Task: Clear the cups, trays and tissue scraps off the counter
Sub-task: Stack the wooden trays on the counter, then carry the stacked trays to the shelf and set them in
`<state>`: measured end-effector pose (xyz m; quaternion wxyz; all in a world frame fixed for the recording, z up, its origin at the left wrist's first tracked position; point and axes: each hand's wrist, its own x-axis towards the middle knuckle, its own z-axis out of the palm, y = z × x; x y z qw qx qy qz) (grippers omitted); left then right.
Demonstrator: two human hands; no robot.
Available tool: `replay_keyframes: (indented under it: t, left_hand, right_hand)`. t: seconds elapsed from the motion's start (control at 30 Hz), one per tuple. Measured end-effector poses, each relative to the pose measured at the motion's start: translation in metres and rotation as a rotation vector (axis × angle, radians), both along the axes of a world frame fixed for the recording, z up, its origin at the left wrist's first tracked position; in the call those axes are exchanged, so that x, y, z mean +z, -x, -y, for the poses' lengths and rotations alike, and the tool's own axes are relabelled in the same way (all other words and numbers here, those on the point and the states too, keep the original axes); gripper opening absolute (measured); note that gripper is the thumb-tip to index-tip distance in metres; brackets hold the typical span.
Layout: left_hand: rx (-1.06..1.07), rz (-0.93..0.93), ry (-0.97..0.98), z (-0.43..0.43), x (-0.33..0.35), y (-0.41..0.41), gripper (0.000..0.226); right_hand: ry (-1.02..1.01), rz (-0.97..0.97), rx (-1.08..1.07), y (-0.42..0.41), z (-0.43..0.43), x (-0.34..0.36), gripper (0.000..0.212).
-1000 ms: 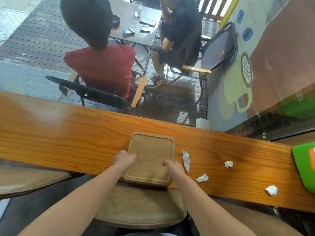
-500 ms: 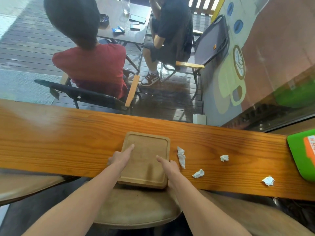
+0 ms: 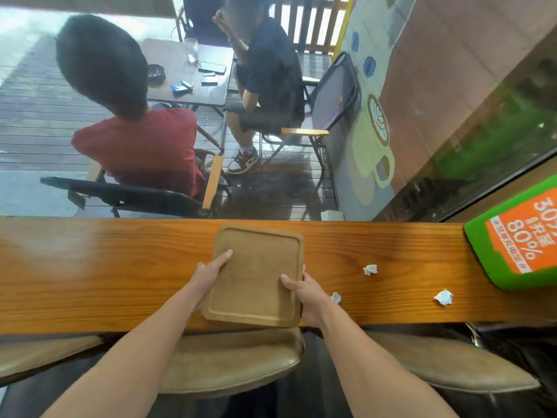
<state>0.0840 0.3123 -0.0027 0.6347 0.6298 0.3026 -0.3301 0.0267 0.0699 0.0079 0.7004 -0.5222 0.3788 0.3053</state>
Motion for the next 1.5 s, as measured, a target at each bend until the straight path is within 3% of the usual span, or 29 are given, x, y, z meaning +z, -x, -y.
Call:
replay_keyframes:
  t: [0.1,0.27,0.43,0.57,0.63,0.83,1.0,1.27,1.4,1.5]
  left_hand:
    - [-0.056,0.097,-0.076,0.043,0.031,0.002,0.126]
    - [-0.225,0.279,-0.086,0.141,0.086,0.029,0.092]
    - [-0.444,0.401,0.002,0.258,0.129,0.098,0.066]
    - [-0.642,0.453,-0.027,0.350,0.149,0.178,0.071]
    - [-0.746,0.472,-0.022,0.391,0.156,0.224,0.063]
    - [-1.069,0.389,-0.012,0.493,0.160,0.350,0.085]
    - [-1.227,0.332,0.059,0.551,0.158,0.423,0.079]
    - [-1.375,0.256,0.092,0.653,0.144,0.472,0.078]
    - [-1.425,0.212,0.118,0.724,0.136,0.476,0.070]
    - [-1.413,0.225,0.141,0.788,0.135,0.472,0.068]
  right_hand:
    - [0.055,0.085,-0.024,0.012,0.034,0.030,0.053]
    - [0.110,0.185,-0.164,0.068,0.113,0.083,0.038]
    - [0.309,0.337,-0.415,0.171,0.200,0.124,0.050]
    - [0.429,0.313,-0.623,0.278,0.262,0.139,0.064]
    - [0.466,0.282,-0.729,0.336,0.288,0.141,0.065]
    - [0.486,0.136,-0.959,0.501,0.342,0.149,0.060]
    - [0.480,0.046,-1.102,0.585,0.368,0.150,0.065]
    - [0.412,-0.015,-1.236,0.644,0.432,0.142,0.060]
    - [0.404,-0.019,-1.235,0.649,0.496,0.137,0.068]
    - [0.415,0.010,-1.203,0.644,0.562,0.140,0.058]
